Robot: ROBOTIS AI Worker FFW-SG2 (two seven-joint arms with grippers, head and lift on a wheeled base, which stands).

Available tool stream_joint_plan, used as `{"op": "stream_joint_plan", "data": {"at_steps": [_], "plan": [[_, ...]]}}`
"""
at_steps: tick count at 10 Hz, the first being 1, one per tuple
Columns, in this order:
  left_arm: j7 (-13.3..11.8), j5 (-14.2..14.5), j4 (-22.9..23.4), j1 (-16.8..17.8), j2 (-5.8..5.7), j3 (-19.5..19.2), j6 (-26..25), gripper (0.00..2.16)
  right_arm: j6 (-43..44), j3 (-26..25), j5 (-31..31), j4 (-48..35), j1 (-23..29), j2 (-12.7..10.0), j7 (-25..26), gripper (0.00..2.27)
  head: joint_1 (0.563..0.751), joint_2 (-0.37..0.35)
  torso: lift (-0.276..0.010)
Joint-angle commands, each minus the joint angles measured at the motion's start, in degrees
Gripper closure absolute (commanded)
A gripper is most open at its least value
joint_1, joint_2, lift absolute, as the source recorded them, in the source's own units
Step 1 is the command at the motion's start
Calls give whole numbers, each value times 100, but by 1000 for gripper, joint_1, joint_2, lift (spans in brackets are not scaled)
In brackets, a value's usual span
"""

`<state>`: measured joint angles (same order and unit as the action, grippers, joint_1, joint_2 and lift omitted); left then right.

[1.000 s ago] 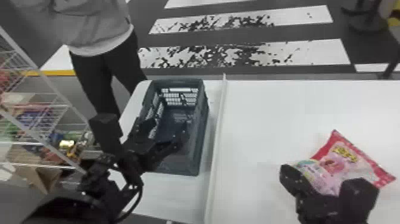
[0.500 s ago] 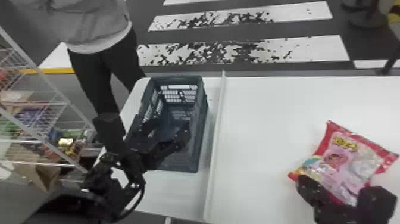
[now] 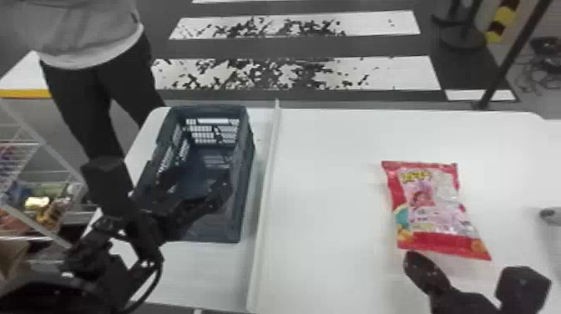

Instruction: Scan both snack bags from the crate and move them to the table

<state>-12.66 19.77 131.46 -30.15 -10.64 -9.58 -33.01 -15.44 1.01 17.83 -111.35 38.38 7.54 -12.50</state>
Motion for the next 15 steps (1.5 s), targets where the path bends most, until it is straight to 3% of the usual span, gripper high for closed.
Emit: {"op": "stream_joint_plan", "data": {"at_steps": [1, 3, 7, 11, 15], "plan": [[0, 0, -15, 0, 0, 35, 0, 70, -316, -127, 265, -546, 135, -7, -77, 2246, 695, 95, -87], [0, -17, 20, -53, 9, 71, 18, 70, -281, -250, 221, -730, -278, -60, -51, 2246, 695, 91, -87], [9, -202, 37, 0, 9, 334, 18, 70, 282, -470, -219, 623, -1579, -69, -42, 2246, 695, 26, -87], [0, -202, 11, 26, -53, 325, 18, 70, 1090, -505, -324, 1792, -1931, -86, -69, 2246, 695, -55, -87], [0, -202, -130, 97, -53, 405, 18, 70, 1354, -452, -403, 1915, -1992, -209, -51, 2246, 695, -46, -87]]}}
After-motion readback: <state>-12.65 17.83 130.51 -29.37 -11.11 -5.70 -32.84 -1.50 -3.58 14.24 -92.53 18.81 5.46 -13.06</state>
